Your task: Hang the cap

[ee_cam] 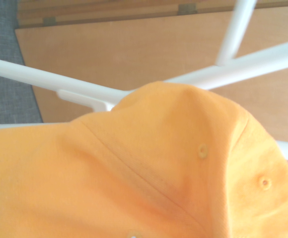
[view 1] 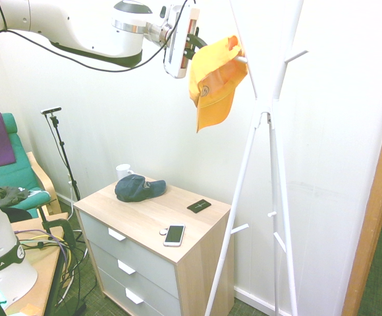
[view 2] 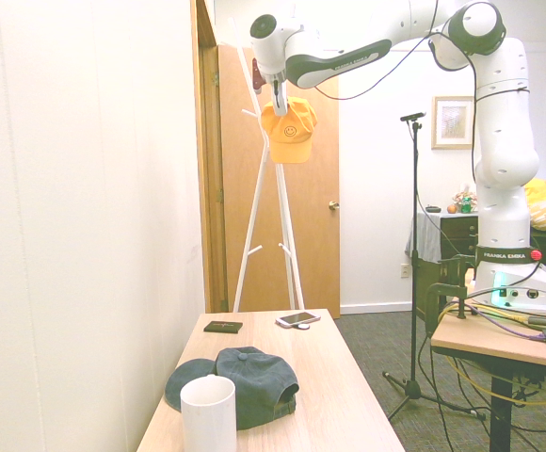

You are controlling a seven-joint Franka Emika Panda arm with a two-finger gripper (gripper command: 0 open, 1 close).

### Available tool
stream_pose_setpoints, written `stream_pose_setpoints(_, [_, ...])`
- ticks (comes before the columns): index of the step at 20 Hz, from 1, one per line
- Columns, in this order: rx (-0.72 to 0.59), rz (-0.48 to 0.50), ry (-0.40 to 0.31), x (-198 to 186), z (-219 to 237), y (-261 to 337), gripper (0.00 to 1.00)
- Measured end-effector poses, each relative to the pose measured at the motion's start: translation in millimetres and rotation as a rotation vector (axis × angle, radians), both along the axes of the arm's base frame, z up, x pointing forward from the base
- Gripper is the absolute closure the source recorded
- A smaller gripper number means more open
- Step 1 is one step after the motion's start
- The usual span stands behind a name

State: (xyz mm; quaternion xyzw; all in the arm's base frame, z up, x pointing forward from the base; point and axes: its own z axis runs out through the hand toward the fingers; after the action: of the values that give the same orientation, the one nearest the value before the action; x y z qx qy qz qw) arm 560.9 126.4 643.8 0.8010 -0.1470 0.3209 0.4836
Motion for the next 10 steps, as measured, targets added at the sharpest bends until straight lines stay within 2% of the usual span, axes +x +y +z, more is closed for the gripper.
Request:
stream_pose_setpoints(1, [0.002,0.0,0.001,0,-2,1,1.0])
stream_pose_setpoints(2, [0.006,-0.001,-0.001,0,-3,1,0.0])
stream_pose_setpoints(10, [0.026,-0.008,-0.015,1,-14,2,0.0])
